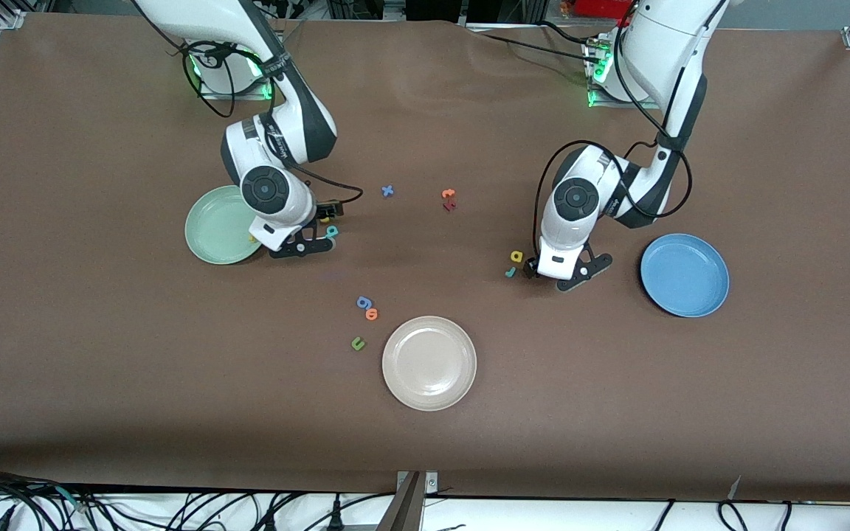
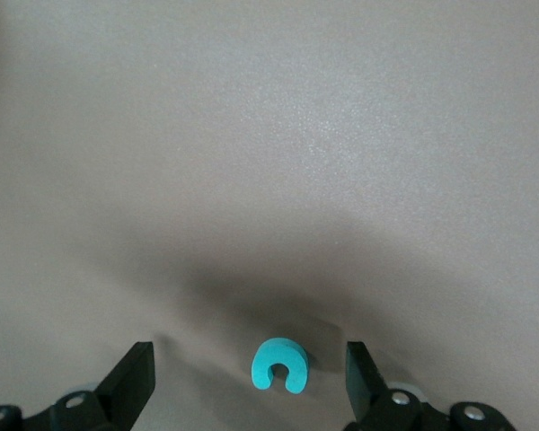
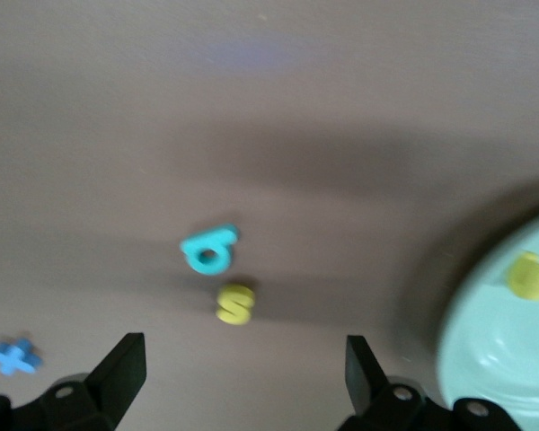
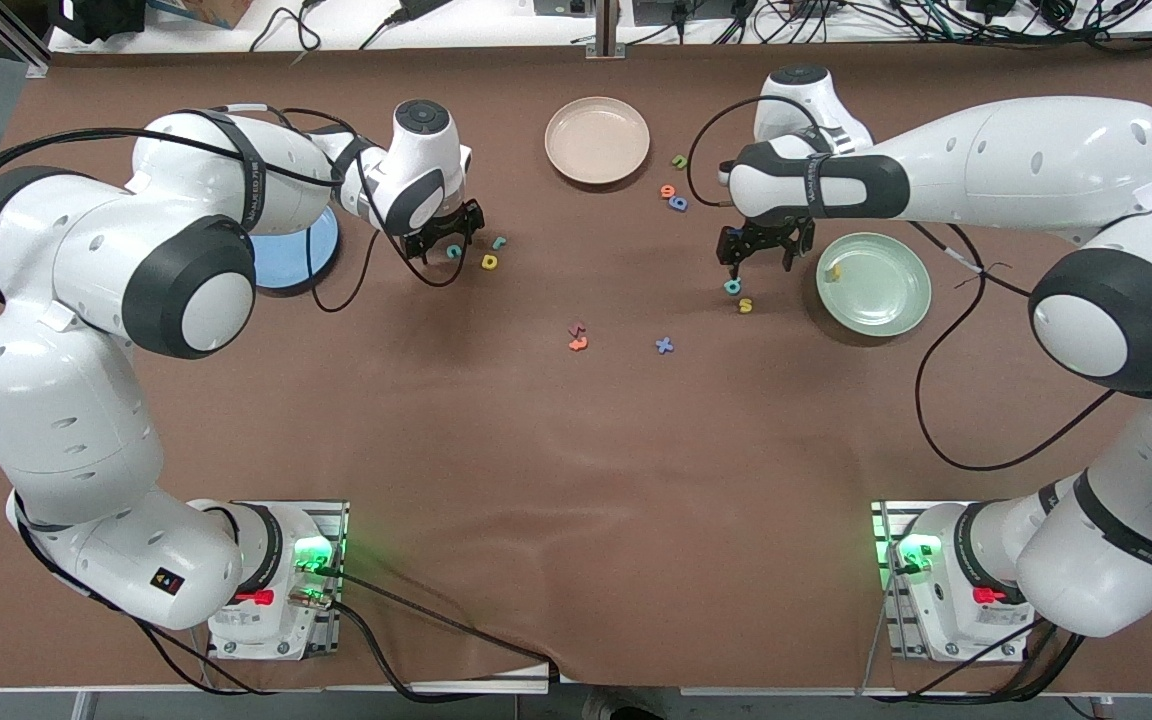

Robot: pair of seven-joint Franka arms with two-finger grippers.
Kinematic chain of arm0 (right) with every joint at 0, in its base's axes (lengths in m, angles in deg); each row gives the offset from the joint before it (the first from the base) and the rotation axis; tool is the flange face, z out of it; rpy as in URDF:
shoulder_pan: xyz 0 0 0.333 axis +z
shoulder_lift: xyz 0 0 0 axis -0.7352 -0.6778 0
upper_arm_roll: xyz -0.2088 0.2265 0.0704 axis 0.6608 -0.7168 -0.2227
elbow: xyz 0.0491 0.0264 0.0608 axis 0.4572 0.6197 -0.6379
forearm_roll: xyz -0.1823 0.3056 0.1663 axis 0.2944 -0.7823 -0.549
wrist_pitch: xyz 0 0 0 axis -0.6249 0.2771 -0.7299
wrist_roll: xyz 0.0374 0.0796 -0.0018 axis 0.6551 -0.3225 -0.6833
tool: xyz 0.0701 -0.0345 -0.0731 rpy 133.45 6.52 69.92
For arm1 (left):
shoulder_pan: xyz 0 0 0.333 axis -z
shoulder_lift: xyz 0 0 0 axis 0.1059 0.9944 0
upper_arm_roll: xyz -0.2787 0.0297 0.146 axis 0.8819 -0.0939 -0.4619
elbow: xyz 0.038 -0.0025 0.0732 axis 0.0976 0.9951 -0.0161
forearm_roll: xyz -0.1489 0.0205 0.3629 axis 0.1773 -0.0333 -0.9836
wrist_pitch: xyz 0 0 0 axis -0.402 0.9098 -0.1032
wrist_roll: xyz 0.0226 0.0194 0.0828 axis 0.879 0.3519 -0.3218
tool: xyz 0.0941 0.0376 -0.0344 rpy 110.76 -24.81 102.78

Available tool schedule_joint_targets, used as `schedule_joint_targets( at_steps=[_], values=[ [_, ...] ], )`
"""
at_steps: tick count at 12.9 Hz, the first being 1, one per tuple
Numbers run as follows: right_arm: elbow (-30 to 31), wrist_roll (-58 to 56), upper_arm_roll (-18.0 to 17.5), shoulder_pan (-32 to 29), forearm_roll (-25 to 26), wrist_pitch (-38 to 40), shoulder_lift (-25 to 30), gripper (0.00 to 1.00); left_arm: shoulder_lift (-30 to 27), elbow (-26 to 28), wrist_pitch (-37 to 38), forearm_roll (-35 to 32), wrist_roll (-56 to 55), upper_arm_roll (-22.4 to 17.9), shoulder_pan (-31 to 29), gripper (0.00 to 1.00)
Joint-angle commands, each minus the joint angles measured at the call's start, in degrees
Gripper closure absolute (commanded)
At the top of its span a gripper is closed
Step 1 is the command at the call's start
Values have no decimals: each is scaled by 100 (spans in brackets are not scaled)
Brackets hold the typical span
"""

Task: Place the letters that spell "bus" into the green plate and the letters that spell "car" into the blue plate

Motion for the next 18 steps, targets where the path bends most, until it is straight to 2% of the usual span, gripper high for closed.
schedule_joint_targets(
  at_steps=[1,2,4,6,8,10,11,12,16,18],
  values=[
    [-23,81,-4,32,-172,-340,-225,13,-2,-28,-117,-148,600,-18,19,6],
    [-23,81,-13,76,-190,-375,-269,22,-46,-19,-179,-95,812,-9,19,6],
    [-14,81,-13,199,-190,-699,-488,27,-38,94,-354,-86,980,-9,11,6],
    [-6,38,-4,217,-190,-709,-498,38,6,410,-1064,-86,1008,17,11,7],
    [-32,73,-4,208,-181,-805,-498,39,24,456,-1138,-43,999,17,2,7],
    [-14,46,-4,190,-181,-894,-542,40,-11,491,-1146,387,1008,34,11,7],
    [-23,64,-4,199,-181,-920,-559,42,-38,543,-1138,397,1008,43,11,8],
    [-32,72,-4,217,-181,-946,-560,46,-90,578,-1138,406,1008,96,2,15],
    [-23,64,-4,226,-181,-1069,-647,50,-248,816,-1138,406,1016,96,-7,18],
    [-23,72,-4,234,-181,-1105,-682,50,-284,912,-1138,406,1016,96,-16,26]
  ],
)
